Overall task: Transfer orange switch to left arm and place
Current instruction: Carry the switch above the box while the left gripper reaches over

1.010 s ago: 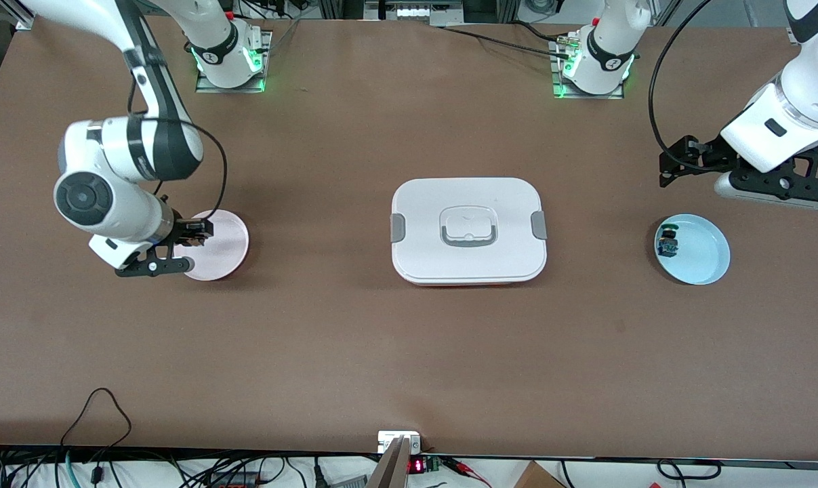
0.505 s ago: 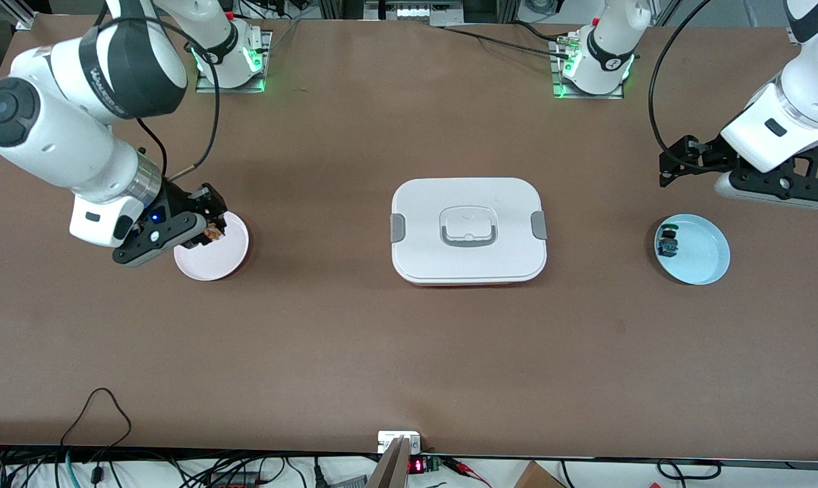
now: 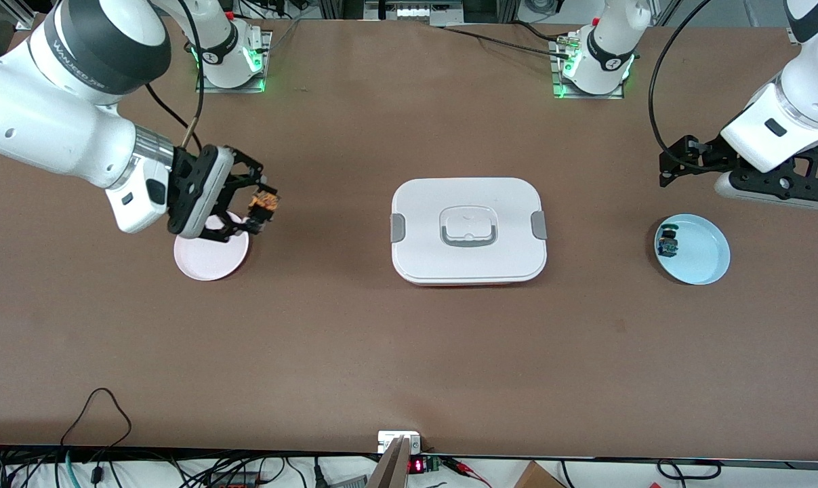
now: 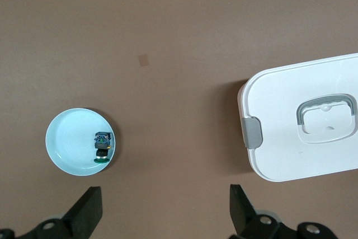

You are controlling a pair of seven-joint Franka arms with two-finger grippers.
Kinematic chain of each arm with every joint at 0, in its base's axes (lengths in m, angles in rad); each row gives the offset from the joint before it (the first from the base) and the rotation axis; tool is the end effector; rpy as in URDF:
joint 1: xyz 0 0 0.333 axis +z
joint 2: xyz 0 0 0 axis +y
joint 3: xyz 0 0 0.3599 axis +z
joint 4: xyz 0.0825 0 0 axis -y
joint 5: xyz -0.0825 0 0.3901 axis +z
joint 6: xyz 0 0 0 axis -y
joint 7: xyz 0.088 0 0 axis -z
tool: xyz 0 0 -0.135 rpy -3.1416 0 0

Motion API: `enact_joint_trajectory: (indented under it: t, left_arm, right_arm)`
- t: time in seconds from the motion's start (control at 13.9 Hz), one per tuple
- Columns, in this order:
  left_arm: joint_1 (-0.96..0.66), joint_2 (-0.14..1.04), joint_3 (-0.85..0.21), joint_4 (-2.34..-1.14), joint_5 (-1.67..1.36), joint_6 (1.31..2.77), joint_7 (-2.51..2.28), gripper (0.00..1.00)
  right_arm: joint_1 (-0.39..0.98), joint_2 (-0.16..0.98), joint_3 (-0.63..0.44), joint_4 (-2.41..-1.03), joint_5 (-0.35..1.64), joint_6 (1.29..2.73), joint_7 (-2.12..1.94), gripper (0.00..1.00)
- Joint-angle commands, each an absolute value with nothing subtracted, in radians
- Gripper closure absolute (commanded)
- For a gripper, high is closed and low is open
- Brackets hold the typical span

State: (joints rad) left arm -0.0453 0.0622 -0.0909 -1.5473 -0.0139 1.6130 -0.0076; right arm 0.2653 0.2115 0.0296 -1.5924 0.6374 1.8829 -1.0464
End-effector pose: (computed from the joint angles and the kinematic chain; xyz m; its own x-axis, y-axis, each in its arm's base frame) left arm 0.5807 -0.0797 0.6199 0.9918 -0.1275 0.0036 -0.1275 -0.9916 0.0196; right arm 0.6124 0.2473 0.5499 0.4106 0.7524 0.5151 0.9105 -0.3080 -0.2758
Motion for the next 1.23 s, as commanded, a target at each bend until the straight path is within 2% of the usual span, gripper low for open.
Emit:
enact_joint_trajectory:
  t: [0.0,0.51,0.65,0.94,1.15]
  left_arm:
    - [-0.048,0.061,-0.087,-1.529,-0.014,1.582,-0.017,0.00]
    - [-0.040,0.063,-0.084,-1.531,-0.014,1.565,-0.023,0.00]
    - [-0.038,0.063,-0.084,-1.531,-0.014,1.560,-0.023,0.00]
    - [-0.037,0.066,-0.083,-1.531,-0.012,1.560,-0.018,0.00]
    - [-0.035,0.069,-0.081,-1.494,-0.014,1.560,-0.014,0.00]
  right_arm:
    - [0.291,0.209,0.041,-1.592,0.808,1.868,-1.219,1.00]
    - [0.406,0.308,0.041,-1.597,1.386,1.980,-1.572,1.00]
    - [0.452,0.337,0.041,-1.597,1.471,2.006,-1.638,1.00]
    - [0.557,0.348,0.040,-1.594,1.629,2.157,-1.684,1.00]
    - [0.580,0.374,0.041,-1.586,1.689,2.183,-1.724,1.00]
